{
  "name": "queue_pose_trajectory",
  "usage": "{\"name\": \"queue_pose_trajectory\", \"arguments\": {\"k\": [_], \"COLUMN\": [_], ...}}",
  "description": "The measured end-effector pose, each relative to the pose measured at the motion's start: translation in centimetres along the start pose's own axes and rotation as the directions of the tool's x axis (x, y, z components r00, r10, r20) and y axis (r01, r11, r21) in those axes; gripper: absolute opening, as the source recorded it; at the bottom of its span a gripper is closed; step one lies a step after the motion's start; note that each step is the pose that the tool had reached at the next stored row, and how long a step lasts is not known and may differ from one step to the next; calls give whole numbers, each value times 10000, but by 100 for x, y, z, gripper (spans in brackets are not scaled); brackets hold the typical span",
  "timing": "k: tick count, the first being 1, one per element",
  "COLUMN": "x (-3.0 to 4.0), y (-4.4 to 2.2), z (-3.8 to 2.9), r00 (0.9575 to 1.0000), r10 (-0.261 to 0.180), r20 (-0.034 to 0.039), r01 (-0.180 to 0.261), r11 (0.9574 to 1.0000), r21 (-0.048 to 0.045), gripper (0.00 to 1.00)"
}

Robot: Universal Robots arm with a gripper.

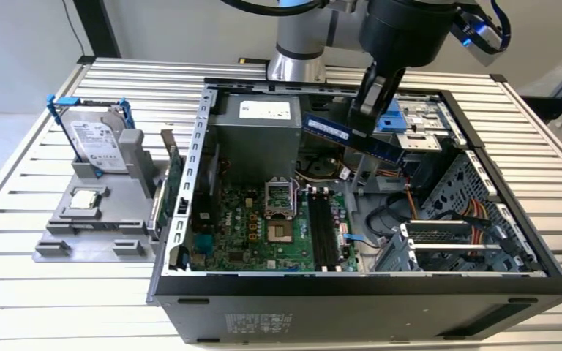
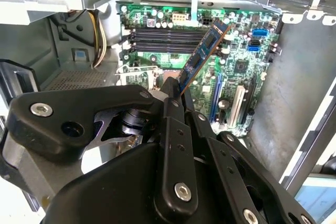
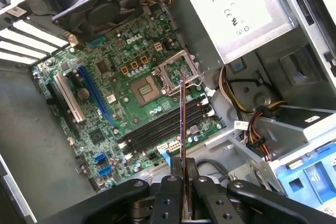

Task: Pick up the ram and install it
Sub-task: 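Insert the ram into the slot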

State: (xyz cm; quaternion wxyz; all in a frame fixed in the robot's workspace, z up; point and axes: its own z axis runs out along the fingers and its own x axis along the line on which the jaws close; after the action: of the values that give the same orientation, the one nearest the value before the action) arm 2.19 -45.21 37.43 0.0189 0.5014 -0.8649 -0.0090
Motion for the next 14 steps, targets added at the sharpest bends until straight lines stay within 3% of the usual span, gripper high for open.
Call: {"name": "queue_pose_trajectory", "arguments": {"k": [14], "x": [0], "y": [0], "z": [0], "r00": [9995], "r10": [323], "r20": [12], "r01": [-323], "r11": [9995], "r21": [-8], "gripper": [0]}}
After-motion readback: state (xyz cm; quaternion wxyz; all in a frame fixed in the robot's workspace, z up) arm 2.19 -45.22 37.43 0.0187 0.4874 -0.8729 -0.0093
